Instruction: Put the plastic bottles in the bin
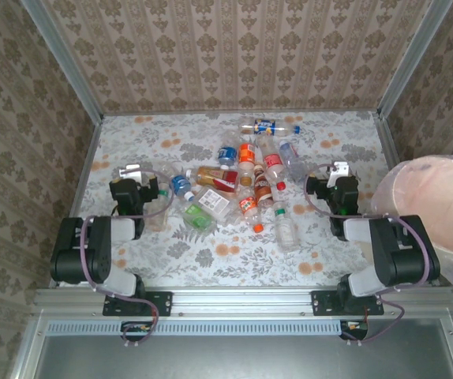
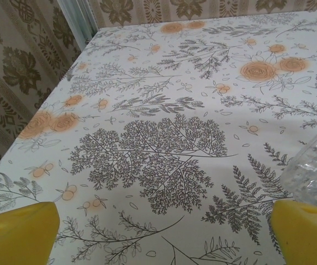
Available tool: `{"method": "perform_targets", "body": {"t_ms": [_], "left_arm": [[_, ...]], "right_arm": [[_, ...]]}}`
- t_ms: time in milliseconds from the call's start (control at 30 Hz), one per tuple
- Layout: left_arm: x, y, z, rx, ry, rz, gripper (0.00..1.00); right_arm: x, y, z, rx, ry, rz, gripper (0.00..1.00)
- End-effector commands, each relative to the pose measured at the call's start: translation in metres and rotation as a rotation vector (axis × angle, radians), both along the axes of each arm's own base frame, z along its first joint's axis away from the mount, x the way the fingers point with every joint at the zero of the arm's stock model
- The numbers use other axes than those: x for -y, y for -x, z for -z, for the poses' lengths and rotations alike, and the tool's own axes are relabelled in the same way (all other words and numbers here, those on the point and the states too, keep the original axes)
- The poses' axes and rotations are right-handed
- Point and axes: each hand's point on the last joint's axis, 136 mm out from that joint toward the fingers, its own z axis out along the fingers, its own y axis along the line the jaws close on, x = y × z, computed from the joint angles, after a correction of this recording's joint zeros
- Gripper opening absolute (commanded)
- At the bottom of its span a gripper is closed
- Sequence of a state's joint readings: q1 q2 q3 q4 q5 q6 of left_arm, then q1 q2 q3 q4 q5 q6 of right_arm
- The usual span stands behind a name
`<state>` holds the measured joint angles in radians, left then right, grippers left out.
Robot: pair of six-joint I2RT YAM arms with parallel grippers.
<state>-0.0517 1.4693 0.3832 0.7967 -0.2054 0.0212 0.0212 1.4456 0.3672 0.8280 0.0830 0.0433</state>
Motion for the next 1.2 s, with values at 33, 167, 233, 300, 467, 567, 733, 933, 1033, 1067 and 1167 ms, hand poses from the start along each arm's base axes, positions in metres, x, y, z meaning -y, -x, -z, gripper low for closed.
{"method": "perform_targets", "body": {"t_ms": [33,167,233,300,467,567,733,933,1033,1067,1167], "left_arm": [[0.002,-0.002,-0.036,0.023,-0.010,0.000,1.00],[-0.009,0.001,-0.055,-0.003,0.051,-0.093,1.00],[-0.012,0.005,-0.061,-0.039,0.106,-0.144,1.00],[-0.015,0.011,-0.063,-0.116,0.173,-0.203,1.00],[-0.007,0.035,-0.056,-0.334,0.266,-0.244,1.00],[0.003,0.049,-0.054,-0.418,0.313,-0.225,1.00],[0.035,0.065,-0.035,-0.497,0.346,-0.120,1.00],[0.059,0.070,-0.007,-0.599,0.328,0.022,1.00],[0.070,0.070,0.002,-0.655,0.296,0.091,1.00],[0.070,0.072,0.006,-0.674,0.279,0.095,1.00],[0.070,0.075,0.015,-0.710,0.254,0.104,1.00]], "right_arm": [[-0.004,0.002,-0.036,0.028,0.008,-0.029,1.00],[-0.005,0.003,-0.050,0.009,-0.048,-0.012,1.00],[-0.007,0.004,-0.055,-0.010,-0.099,-0.004,1.00],[-0.011,0.005,-0.058,-0.038,-0.174,0.000,1.00],[-0.020,0.009,-0.058,-0.092,-0.301,0.004,1.00],[-0.024,0.008,-0.055,-0.149,-0.333,0.005,1.00],[-0.021,0.006,-0.050,-0.248,-0.357,0.057,1.00],[-0.032,-0.003,-0.043,-0.402,-0.389,0.035,1.00],[-0.039,-0.010,-0.035,-0.456,-0.417,0.019,1.00],[-0.040,-0.012,-0.033,-0.463,-0.428,0.018,1.00],[-0.044,-0.020,-0.036,-0.458,-0.442,0.008,1.00]]}}
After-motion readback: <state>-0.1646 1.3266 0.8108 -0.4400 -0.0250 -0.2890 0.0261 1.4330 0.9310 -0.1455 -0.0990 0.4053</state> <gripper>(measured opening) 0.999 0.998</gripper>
